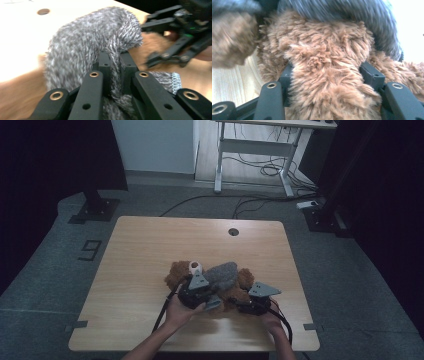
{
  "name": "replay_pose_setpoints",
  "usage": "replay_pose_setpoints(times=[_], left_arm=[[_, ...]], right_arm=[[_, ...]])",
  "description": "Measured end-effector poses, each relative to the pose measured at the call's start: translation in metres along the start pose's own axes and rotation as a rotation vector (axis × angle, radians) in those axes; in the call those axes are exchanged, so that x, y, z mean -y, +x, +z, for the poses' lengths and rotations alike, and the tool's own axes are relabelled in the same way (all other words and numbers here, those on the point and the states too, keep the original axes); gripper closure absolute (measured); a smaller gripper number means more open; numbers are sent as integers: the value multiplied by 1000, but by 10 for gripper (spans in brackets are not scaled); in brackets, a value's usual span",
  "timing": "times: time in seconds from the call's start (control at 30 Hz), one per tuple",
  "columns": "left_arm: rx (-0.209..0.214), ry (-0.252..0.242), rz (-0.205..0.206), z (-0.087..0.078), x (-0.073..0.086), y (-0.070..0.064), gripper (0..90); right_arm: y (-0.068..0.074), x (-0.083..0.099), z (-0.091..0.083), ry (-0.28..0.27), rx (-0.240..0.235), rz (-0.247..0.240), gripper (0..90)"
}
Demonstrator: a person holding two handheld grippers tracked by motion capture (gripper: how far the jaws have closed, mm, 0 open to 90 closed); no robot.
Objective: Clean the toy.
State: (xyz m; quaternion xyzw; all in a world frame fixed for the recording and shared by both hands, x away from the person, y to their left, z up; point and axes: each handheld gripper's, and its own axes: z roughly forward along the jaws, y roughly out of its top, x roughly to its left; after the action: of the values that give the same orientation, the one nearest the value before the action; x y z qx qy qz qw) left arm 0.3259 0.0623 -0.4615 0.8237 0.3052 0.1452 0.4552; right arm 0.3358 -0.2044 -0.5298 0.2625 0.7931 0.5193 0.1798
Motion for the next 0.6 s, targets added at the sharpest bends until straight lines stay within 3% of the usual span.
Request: replay_pose_setpoints(times=[0.07,0.17,0.43,0.6], left_arm=[[17,-18,-63,-10,5,14,824],[8,-33,-97,-22,11,30,825],[-58,-74,-121,-51,25,51,824],[-97,-76,-162,-66,35,68,820]], right_arm=[[-1,1,-1,-2,-8,-5,433],[-2,2,-1,-3,-18,-4,433],[0,2,0,-6,-16,4,434],[0,2,1,-7,-21,4,433]])
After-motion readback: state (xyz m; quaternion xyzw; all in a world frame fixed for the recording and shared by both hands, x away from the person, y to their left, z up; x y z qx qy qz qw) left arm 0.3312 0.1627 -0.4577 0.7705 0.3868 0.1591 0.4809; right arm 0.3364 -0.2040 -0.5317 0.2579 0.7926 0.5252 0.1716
